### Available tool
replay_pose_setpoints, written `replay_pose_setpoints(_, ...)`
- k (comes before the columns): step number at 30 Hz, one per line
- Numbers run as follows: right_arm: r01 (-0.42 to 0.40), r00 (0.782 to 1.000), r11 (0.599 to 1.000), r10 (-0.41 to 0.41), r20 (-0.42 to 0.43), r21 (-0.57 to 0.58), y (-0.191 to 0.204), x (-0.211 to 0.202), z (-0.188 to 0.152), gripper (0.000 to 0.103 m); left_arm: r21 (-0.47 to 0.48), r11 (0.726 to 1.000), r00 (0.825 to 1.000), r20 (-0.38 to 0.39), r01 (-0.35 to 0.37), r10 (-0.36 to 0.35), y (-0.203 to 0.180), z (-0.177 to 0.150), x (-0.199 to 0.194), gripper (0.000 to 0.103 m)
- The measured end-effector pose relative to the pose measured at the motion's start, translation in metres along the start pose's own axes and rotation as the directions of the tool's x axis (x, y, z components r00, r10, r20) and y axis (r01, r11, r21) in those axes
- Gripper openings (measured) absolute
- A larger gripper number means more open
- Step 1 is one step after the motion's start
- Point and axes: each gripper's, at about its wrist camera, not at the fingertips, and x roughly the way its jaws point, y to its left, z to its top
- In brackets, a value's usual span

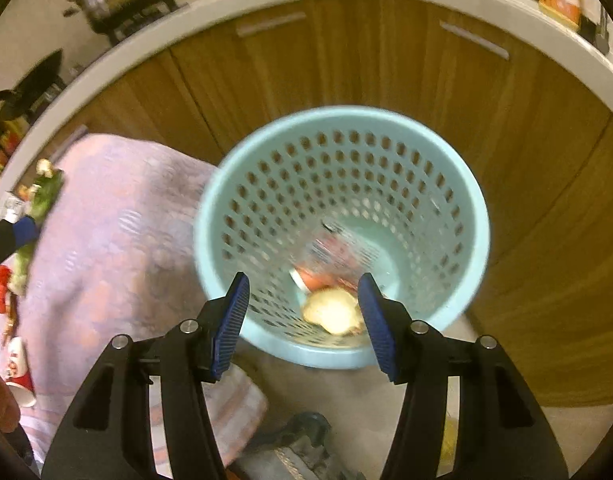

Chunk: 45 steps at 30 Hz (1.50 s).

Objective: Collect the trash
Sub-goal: 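Carry both items over the basket and open both tools to drop them, then grasp the red plastic bag with the left tool while the right grasps an orange snack bag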

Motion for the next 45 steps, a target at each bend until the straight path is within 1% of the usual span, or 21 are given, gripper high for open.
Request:
replay_pose_setpoints(2,-0.029,0.998,0.999,0.030,0.049,-0.030,0.014,-0.012,0.001,0.053,-0.013,1.000,0.999,0.039,-0.005,0.005,0.005,-0.002,-0.019,0.061)
replay_pose_setpoints(5,-0.064,0.991,0.994,0.074,0.115,-0.091,0.041,-0.032,0.002,0.053,-0.072,0.997,0.995,0.095,0.037,-0.030,0.021,-0.008,-0.053,0.061)
replay_pose_setpoints(6,-0.075,0.987,0.991,0.090,0.132,-0.111,0.050,-0.038,0.001,0.053,-0.087,0.996,0.993,0.116,0.034,-0.023,0.025,-0.010,-0.064,0.061)
replay_pose_setpoints(9,-0.120,0.973,0.977,0.151,0.172,-0.176,0.081,-0.056,0.000,0.053,-0.112,0.994,0.984,0.178,0.005,0.016,0.042,-0.017,-0.103,0.062)
replay_pose_setpoints(11,-0.115,0.965,0.967,0.163,0.206,-0.228,0.103,-0.064,-0.003,0.053,-0.137,0.988,0.973,0.210,-0.065,0.093,0.060,-0.022,-0.131,0.068)
replay_pose_setpoints(12,-0.110,0.961,0.962,0.168,0.222,-0.250,0.112,-0.068,-0.004,0.053,-0.149,0.984,0.967,0.220,-0.097,0.128,0.070,-0.024,-0.143,0.069)
replay_pose_setpoints(13,-0.113,0.956,0.956,0.179,0.233,-0.271,0.122,-0.071,-0.006,0.053,-0.164,0.978,0.958,0.236,-0.128,0.165,0.079,-0.027,-0.156,0.069)
replay_pose_setpoints(15,-0.138,0.943,0.941,0.220,0.249,-0.311,0.144,-0.077,-0.012,0.053,-0.204,0.959,0.927,0.280,-0.196,0.249,0.104,-0.036,-0.189,0.075)
replay_pose_setpoints(16,-0.156,0.936,0.930,0.247,0.252,-0.332,0.155,-0.079,-0.015,0.053,-0.228,0.949,0.914,0.293,-0.217,0.280,0.116,-0.041,-0.202,0.081)
replay_pose_setpoints(17,-0.168,0.932,0.922,0.263,0.249,-0.348,0.164,-0.080,-0.016,0.053,-0.247,0.942,0.907,0.299,-0.228,0.297,0.127,-0.045,-0.213,0.085)
replay_pose_setpoints(18,-0.176,0.929,0.914,0.277,0.244,-0.366,0.174,-0.079,-0.018,0.053,-0.265,0.933,0.899,0.301,-0.243,0.319,0.139,-0.049,-0.222,0.086)
replay_pose_setpoints(21,-0.199,0.918,0.881,0.320,0.232,-0.429,0.207,-0.077,-0.026,0.053,-0.334,0.881,0.857,0.281,-0.334,0.432,0.177,-0.065,-0.243,0.087)
replay_pose_setpoints(23,-0.227,0.912,0.857,0.353,0.208,-0.463,0.227,-0.074,-0.031,0.052,-0.356,0.862,0.851,0.252,-0.361,0.461,0.199,-0.073,-0.246,0.088)
replay_pose_setpoints(24,-0.237,0.910,0.842,0.367,0.192,-0.484,0.238,-0.072,-0.034,0.048,-0.365,0.853,0.853,0.225,-0.374,0.470,0.211,-0.077,-0.244,0.088)
replay_pose_setpoints(26,-0.252,0.907,0.813,0.387,0.164,-0.525,0.258,-0.068,-0.040,0.045,-0.367,0.851,0.871,0.174,-0.375,0.459,0.230,-0.082,-0.234,0.088)
replay_pose_setpoints(32,-0.333,0.882,0.712,0.467,0.063,-0.618,0.313,-0.052,-0.053,0.044,-0.412,0.860,0.924,0.097,-0.301,0.370,0.265,-0.095,-0.200,0.088)
replay_pose_setpoints(34,-0.357,0.873,0.677,0.487,0.028,-0.644,0.328,-0.046,-0.056,0.044,-0.417,0.858,0.930,0.075,-0.298,0.360,0.271,-0.098,-0.191,0.087)
replay_pose_setpoints(39,-0.389,0.863,0.629,0.505,-0.027,-0.673,0.354,-0.031,-0.058,0.044,-0.407,0.866,0.940,0.052,-0.289,0.337,0.273,-0.104,-0.175,0.086)
replay_pose_setpoints(42,-0.410,0.856,0.600,0.513,-0.063,-0.687,0.365,-0.023,-0.059,0.044,-0.412,0.870,0.950,0.029,-0.272,0.310,0.277,-0.104,-0.164,0.075)
replay_pose_setpoints(43,-0.415,0.855,0.593,0.514,-0.072,-0.690,0.369,-0.021,-0.059,0.044,-0.411,0.873,0.954,0.023,-0.263,0.299,0.278,-0.106,-0.161,0.063)
replay_pose_setpoints(45,-0.431,0.852,0.581,0.514,-0.099,-0.690,0.377,-0.015,-0.059,0.044,-0.393,0.881,0.956,0.021,-0.263,0.294,0.274,-0.105,-0.156,0.057)
